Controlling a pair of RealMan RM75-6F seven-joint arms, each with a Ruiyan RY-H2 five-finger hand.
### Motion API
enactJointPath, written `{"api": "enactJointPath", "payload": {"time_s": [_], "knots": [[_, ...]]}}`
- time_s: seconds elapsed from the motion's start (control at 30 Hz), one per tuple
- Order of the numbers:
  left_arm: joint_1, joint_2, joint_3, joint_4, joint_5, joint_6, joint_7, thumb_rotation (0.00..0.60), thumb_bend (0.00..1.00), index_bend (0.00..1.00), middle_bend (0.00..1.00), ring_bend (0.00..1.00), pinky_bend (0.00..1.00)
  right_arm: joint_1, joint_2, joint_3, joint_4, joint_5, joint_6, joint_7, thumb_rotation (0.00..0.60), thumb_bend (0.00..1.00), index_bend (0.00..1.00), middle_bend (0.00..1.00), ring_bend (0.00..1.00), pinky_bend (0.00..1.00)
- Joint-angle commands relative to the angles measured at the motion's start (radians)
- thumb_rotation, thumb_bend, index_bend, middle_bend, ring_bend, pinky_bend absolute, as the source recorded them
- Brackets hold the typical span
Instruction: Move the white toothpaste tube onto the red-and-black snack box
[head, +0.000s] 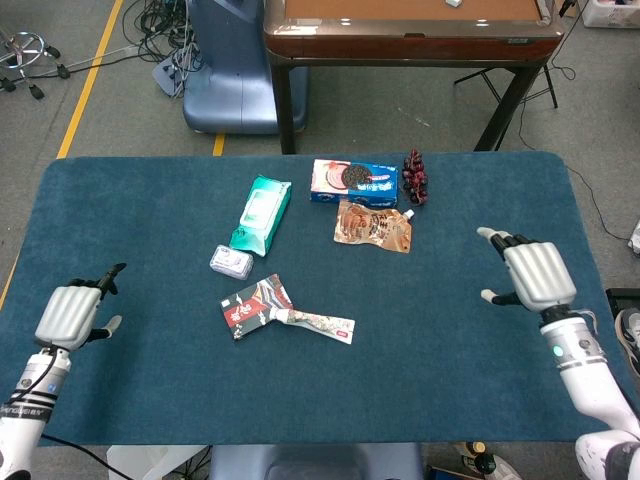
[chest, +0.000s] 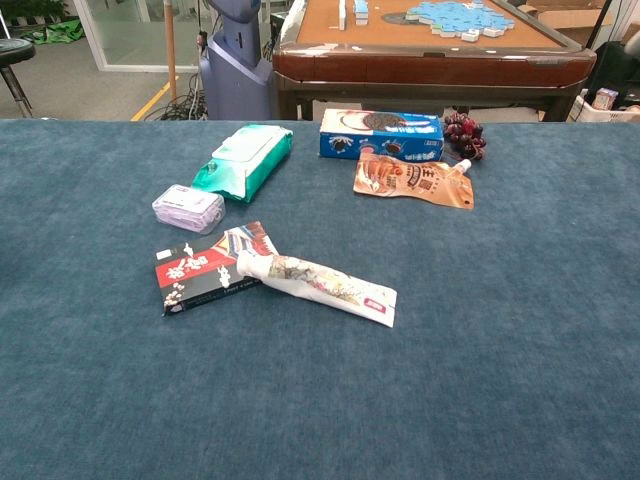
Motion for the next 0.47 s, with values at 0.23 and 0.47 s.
{"api": "enactJointPath", "payload": {"time_s": [0.23, 0.47], "knots": [[0.182, -0.05, 0.022, 0.046, 0.059, 0.229, -0.071, 0.6, 0.25, 0.14, 0.38, 0.42, 0.31, -0.275, -0.049, -0.029, 0.033, -0.181, 0.231, 0.077, 0.6, 0.03, 0.3, 0.37, 0.35, 0.48], [0.246, -0.059, 0.038, 0.028, 0.115, 0.29, -0.061, 0.6, 0.25, 0.14, 0.38, 0.42, 0.3, -0.384, -0.075, -0.013, 0.031, -0.264, 0.313, 0.085, 0.6, 0.03, 0.38, 0.42, 0.39, 0.48]]}}
